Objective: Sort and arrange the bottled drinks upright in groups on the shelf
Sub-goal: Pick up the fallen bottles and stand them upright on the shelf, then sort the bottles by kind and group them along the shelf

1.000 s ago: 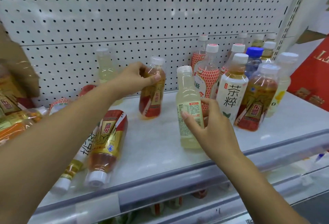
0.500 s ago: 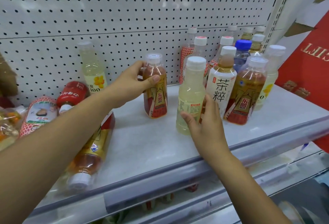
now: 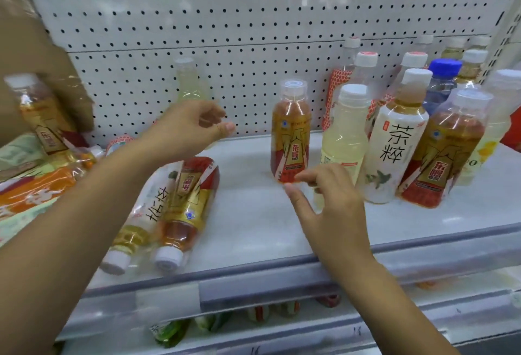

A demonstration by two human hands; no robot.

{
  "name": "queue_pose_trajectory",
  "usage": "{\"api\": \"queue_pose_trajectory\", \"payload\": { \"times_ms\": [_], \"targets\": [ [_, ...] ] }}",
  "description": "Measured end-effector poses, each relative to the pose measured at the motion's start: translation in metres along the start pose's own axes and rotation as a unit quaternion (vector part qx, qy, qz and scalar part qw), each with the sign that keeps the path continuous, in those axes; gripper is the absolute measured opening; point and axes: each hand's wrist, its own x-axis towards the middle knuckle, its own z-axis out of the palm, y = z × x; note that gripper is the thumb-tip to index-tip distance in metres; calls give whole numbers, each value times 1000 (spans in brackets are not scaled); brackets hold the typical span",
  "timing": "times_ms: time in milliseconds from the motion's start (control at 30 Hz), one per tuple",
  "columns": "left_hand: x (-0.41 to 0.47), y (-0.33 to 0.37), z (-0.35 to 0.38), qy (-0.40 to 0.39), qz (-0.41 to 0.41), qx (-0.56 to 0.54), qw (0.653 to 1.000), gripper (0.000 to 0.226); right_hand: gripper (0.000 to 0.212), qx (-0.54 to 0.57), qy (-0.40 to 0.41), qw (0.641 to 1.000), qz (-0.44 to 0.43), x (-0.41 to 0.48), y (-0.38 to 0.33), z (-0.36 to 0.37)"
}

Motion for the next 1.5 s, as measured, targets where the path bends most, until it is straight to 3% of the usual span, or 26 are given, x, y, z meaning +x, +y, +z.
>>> {"api": "queue_pose_trajectory", "payload": {
  "times_ms": [100,233,367,433,700,967,1267,1500],
  "targets": [
    [-13,-27,-24,51,-60,42,996,45,28,97,-168,978,77,14,-23,15],
    [-17,-55,-39,67,-157,126,977,54,56,139,-297,928,177,30,-67,35],
    [-5,-74,-38,4,-224,184,957,60,97,74,-399,901,156,30,-106,63],
    [3,-77,-35,-8,-227,207,952,61,108,33,-422,895,143,27,-114,72],
    [35,-105,-15,-28,-268,226,936,77,62,42,-408,899,154,44,-81,45],
    [43,-117,-7,1,-273,195,942,81,97,-53,-399,907,121,28,-54,38],
    [36,-106,-17,99,-294,64,949,55,76,5,-279,954,113,30,-45,27],
    [25,-103,-23,129,-223,198,946,43,70,53,-181,975,115,51,-42,12]
  ]
}}
